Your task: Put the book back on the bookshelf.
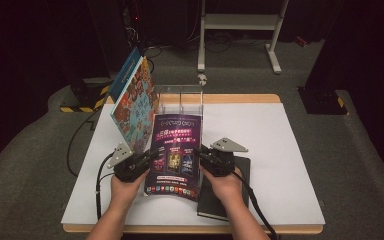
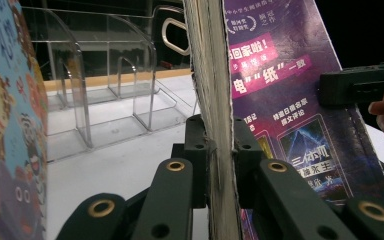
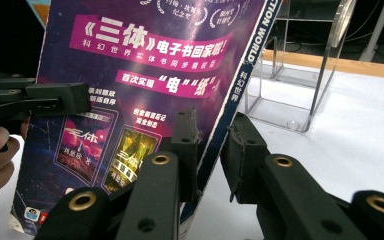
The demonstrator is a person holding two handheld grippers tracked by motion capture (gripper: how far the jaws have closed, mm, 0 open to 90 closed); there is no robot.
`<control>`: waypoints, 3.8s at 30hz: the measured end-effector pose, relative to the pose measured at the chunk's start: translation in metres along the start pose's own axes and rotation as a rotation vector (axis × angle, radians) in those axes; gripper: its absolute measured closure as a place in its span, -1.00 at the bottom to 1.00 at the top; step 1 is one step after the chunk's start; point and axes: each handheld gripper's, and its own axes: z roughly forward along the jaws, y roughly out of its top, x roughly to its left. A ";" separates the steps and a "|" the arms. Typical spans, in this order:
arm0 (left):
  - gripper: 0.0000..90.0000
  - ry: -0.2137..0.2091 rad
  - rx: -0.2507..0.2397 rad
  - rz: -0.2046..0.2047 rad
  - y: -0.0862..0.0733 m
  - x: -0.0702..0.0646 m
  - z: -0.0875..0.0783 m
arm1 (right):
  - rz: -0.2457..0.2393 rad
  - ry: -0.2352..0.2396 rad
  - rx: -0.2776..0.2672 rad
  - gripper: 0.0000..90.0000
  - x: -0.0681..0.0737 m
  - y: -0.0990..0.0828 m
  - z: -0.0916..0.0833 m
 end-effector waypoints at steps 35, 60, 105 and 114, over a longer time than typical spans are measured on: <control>0.81 0.054 -0.067 0.067 0.018 0.012 0.027 | -0.042 -0.035 -0.116 0.81 -0.010 0.028 0.031; 0.68 0.019 -0.066 0.059 0.008 -0.002 -0.014 | -0.064 -0.029 -0.160 0.77 0.014 -0.002 -0.009; 0.86 -0.044 -0.046 0.159 0.004 -0.006 -0.025 | -0.033 0.101 -0.157 0.12 -0.010 0.021 0.012; 0.80 -0.011 -0.041 0.132 0.007 -0.003 -0.024 | -0.153 0.117 -0.160 0.83 0.004 0.020 0.007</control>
